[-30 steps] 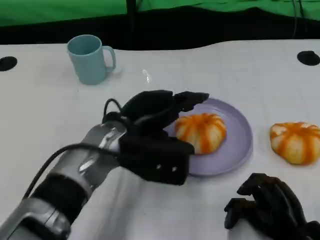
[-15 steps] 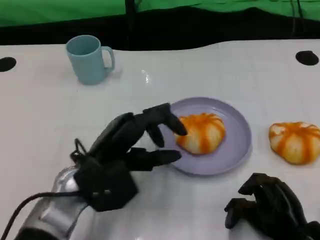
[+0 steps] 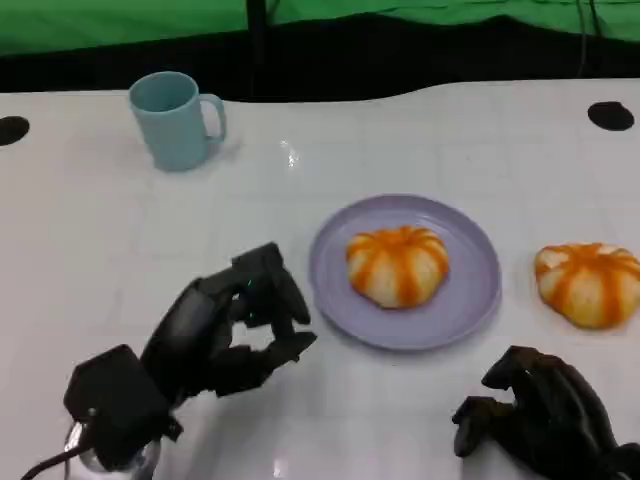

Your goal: Grasp the bread from the table and place it into the plate.

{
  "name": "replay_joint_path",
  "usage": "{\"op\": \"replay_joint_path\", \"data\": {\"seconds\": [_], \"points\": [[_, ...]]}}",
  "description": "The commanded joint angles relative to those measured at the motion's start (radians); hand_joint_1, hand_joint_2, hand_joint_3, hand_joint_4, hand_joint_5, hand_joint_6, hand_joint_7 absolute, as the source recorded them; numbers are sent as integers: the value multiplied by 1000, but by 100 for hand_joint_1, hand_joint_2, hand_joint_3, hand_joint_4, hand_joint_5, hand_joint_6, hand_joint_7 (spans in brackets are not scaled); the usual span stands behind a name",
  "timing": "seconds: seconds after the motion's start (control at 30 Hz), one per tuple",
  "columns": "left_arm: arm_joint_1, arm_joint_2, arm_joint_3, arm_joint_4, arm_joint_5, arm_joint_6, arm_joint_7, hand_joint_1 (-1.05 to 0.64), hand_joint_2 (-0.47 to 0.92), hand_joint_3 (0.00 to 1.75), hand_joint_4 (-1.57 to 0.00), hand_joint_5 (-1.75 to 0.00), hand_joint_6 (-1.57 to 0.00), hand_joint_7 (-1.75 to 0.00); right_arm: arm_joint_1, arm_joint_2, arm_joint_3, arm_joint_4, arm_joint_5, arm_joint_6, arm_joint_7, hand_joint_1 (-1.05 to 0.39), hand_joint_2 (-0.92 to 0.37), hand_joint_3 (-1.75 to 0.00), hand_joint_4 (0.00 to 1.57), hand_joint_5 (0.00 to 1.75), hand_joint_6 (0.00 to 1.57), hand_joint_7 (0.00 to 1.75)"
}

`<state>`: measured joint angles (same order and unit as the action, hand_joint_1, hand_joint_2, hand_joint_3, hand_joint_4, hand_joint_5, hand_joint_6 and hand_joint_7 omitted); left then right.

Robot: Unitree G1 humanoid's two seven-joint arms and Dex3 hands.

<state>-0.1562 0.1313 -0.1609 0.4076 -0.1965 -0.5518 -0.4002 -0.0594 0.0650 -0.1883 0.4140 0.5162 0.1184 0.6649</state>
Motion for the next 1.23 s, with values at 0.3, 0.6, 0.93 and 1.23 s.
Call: {"op": "replay_joint_path", "data": {"seconds": [0.3, 0.6, 0.93, 1.23], "points": [[155, -80, 116, -149, -356, 372, -212, -72, 92, 22, -85, -175, -62, -175, 7, -12, 1, -21, 1, -1, 0, -104, -71, -1, 157, 73, 157, 37], [199, -107, 162, -161, -388, 477, -276, -73, 92, 21, -89, -175, -65, -175, 7, -17, 2, -17, 2, -5, 14, -102, -71, -1, 157, 71, 157, 34], [188, -121, 216, -145, -405, 562, -316, -76, 92, 15, -90, -175, -67, -175, 8, -14, 1, -16, -2, -15, 13, -103, -72, -1, 157, 72, 157, 35], [171, -136, 243, -110, -398, 569, -325, -74, 92, 13, -90, -175, -67, -175, 0, -12, -4, -3, -4, -27, 5, -103, -72, 0, 157, 72, 157, 34]]}}
